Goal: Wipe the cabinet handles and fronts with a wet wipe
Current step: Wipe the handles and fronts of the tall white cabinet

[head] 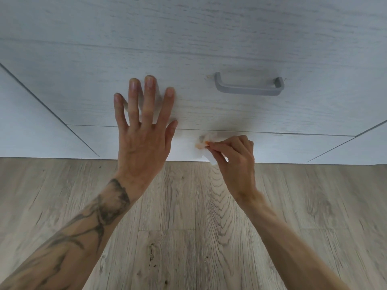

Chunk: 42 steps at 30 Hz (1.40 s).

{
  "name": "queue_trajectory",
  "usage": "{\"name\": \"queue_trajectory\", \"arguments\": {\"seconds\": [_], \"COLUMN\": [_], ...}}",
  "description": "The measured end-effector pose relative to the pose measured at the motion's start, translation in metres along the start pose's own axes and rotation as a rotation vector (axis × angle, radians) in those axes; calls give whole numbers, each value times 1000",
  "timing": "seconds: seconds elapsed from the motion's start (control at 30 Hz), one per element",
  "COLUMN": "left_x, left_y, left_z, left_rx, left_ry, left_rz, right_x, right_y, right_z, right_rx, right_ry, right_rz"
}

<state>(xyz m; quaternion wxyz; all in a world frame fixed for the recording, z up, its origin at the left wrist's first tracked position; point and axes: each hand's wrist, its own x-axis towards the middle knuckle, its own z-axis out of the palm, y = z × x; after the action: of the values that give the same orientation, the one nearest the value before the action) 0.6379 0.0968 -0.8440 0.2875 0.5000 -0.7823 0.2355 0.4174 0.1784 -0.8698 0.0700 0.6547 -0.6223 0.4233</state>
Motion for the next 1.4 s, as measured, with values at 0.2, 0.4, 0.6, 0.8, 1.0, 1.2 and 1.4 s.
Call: {"name": "queue_trajectory", "arguments": {"seconds": [0.2,0.4,0.6,0.8,1.0,1.2,1.4], "left_x": [0,1,0,1,1,0,1], "left_y": [1,4,3,3,4,4,3], "left_z": [2,1,2,3,2,3,4], "left_rx": [-15,-9,-3,-9,-3,0,-1], "left_ry": [19,21,15,27,24,29,32], "left_rz": [-8,-9,-13,-22,-22,-24,-19], "right_x": [2,4,8,16,17,11,14], "right_y": [-2,-9,-27,-38,-37,-34,-34], "right_z": [-2,6,16,26,26,24,25], "right_rx": [11,10,-51,-130,-168,-154,-161], "right_ry": [-11,-33,-21,-1,26,28,12], "right_rz": [11,-4,35,124,70,46,49]}}
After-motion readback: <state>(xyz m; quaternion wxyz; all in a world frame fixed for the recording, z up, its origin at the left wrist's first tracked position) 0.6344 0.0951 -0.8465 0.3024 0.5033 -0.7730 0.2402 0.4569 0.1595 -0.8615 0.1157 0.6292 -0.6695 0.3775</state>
